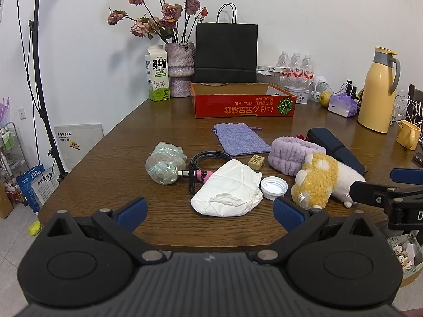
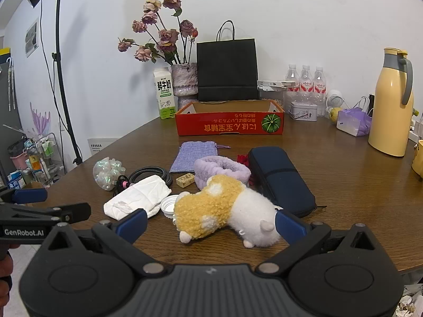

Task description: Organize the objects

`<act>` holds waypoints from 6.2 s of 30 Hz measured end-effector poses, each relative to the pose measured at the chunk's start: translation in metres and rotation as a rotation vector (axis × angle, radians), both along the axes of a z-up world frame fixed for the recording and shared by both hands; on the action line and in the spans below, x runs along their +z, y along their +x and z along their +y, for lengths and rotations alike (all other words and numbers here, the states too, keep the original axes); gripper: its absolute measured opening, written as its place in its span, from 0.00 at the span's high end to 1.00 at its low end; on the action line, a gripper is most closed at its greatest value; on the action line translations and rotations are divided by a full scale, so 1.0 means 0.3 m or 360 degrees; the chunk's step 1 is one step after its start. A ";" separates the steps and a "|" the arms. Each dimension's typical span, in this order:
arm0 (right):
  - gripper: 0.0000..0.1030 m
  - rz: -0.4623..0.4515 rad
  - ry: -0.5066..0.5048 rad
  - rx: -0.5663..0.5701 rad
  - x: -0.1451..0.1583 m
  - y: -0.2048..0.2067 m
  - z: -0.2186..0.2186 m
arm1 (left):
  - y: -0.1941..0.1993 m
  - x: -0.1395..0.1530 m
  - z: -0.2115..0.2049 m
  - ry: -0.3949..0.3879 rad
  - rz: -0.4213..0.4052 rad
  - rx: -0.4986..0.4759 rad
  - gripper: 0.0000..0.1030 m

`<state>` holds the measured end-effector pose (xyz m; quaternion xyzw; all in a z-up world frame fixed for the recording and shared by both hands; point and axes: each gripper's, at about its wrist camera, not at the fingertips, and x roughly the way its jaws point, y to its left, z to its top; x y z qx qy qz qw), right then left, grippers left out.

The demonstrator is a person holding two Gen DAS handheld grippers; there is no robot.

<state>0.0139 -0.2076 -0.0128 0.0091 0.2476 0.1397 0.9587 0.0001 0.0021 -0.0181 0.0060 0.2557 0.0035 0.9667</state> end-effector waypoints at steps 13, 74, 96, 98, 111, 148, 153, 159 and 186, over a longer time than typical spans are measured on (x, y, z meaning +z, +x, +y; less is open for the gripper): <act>0.00 -0.0002 0.0000 0.0000 -0.001 0.000 0.000 | -0.001 -0.001 0.001 -0.0001 -0.0001 -0.0002 0.00; 0.00 -0.0016 -0.0021 -0.0003 -0.002 0.001 -0.003 | -0.001 -0.010 0.014 -0.0007 -0.0009 -0.0020 0.00; 0.00 -0.0011 -0.0134 0.0039 -0.137 0.137 0.004 | 0.149 -0.114 0.009 0.0025 0.0086 0.0013 0.00; 0.00 -0.0028 -0.0156 0.0055 -0.138 0.152 0.008 | 0.168 -0.122 0.008 0.0031 0.0099 0.0015 0.00; 0.00 0.0027 -0.0141 0.0375 -0.137 0.315 0.011 | 0.247 -0.146 0.020 0.0055 0.0156 0.0040 0.00; 0.03 0.0099 -0.0029 0.0451 -0.200 0.342 0.013 | 0.371 -0.200 -0.009 0.0014 0.0261 -0.0272 0.22; 0.04 0.0084 -0.0028 0.0439 -0.201 0.337 0.014 | 0.346 -0.193 -0.008 -0.0024 0.0217 -0.0286 0.40; 0.05 0.0065 -0.0029 0.0419 -0.201 0.327 0.014 | 0.323 -0.189 -0.022 0.0012 0.0178 -0.0268 0.45; 0.18 0.0095 0.0056 0.0395 -0.213 0.309 -0.004 | 0.263 -0.169 -0.021 0.0008 0.0114 -0.0235 0.42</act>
